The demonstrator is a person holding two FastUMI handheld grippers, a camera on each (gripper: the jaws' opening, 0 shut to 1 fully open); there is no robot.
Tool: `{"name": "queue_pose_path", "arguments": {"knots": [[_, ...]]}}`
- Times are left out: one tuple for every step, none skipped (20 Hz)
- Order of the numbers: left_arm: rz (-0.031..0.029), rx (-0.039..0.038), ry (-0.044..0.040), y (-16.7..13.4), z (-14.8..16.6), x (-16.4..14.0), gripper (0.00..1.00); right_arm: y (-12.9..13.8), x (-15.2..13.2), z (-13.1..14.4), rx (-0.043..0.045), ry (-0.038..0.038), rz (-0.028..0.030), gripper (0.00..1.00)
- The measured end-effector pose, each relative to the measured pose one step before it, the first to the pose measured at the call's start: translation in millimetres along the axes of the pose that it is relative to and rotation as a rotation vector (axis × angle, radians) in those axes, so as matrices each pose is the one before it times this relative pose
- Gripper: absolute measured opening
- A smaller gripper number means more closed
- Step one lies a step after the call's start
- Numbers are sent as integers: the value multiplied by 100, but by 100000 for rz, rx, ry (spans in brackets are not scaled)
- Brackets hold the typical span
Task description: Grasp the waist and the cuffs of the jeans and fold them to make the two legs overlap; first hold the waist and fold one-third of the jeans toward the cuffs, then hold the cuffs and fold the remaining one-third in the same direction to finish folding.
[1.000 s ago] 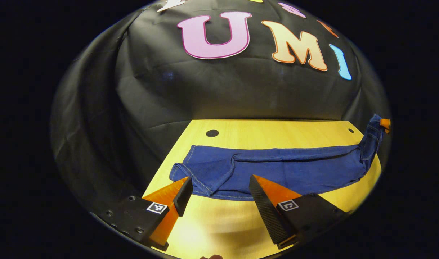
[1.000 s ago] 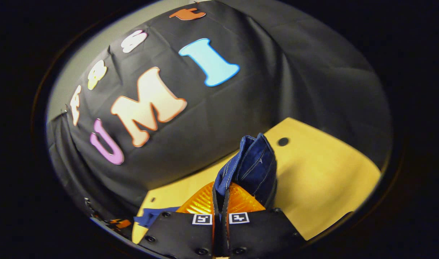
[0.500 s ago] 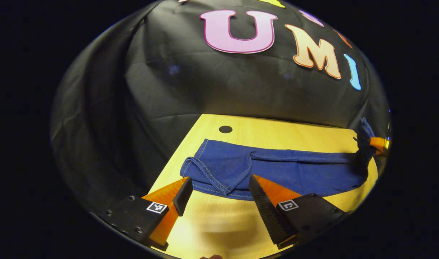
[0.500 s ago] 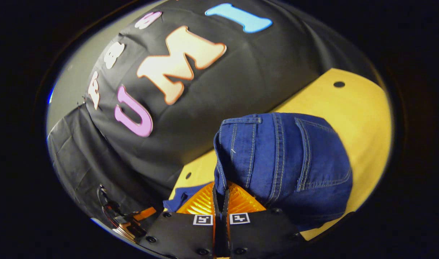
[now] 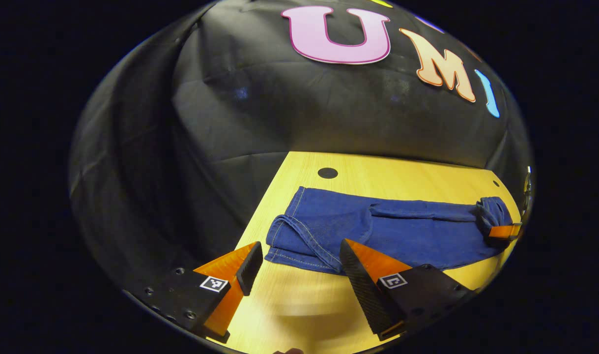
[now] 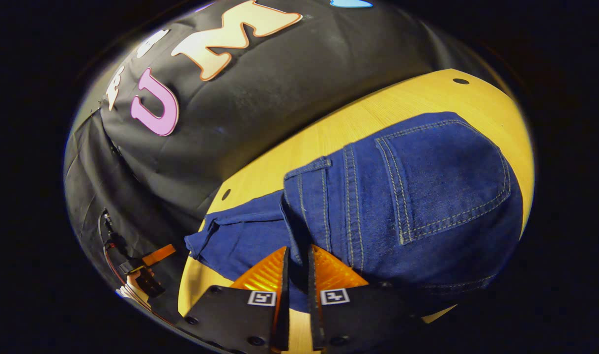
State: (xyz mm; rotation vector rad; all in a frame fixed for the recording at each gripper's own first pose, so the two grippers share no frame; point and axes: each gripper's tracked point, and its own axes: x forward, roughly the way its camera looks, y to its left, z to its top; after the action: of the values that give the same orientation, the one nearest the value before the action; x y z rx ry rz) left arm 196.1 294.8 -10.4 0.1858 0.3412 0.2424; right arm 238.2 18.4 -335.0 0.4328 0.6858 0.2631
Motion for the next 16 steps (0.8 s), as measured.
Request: {"name": "queue_pose_path", "arguments": {"knots": [[-362,607,872,230,-244,798,95,1331,-142,-115,1937,12,4635,22],[-721,242,644,364,-12,750,95,1097,-364,222,2272,-294,2994,48],[-1002,-449,808,235,-115,716,95,681,-423,227,1024,-537,160,73],[-947,-810,329,227,108,627,95,-18,-673,602,-1567,-2233,-2599,99],[-712,-1049,47,291,12,594,96,-40,-1083,1070,-2660,-3201,-1589,98],[-510,-956,445,303,-131,635,96,237,-1005,793,-2113,-2495,-1137,98],[-11,-669,591,454,-132,503,95,274,-1105,999,-1031,-1353,-611,98],[787,-428,39,534,-32,389,95,186,-1116,989,-796,-1465,-703,98],[270,-830,-181,365,-67,359,96,17,-981,1039,-1054,-1865,-891,98],[-530,-845,519,54,-253,187,95,-212,-847,910,-1220,-1661,-1243,98],[-884,-964,441,-68,-176,128,95,-250,-670,881,-1051,-1369,-1662,97],[-1780,-930,681,-258,-301,147,95,-384,-599,695,-734,-1077,-1490,98],[-885,-555,853,79,-223,160,94,-389,-431,423,-812,-651,-1576,98],[-80,-119,906,122,-195,64,93,-382,-235,196,-827,-2,-1485,98],[180,-427,455,-38,-293,293,92,-381,-142,-24,-508,313,-1242,98],[-1017,-557,628,-260,-205,139,92,-186,-60,-67,-199,450,-818,98]]}}
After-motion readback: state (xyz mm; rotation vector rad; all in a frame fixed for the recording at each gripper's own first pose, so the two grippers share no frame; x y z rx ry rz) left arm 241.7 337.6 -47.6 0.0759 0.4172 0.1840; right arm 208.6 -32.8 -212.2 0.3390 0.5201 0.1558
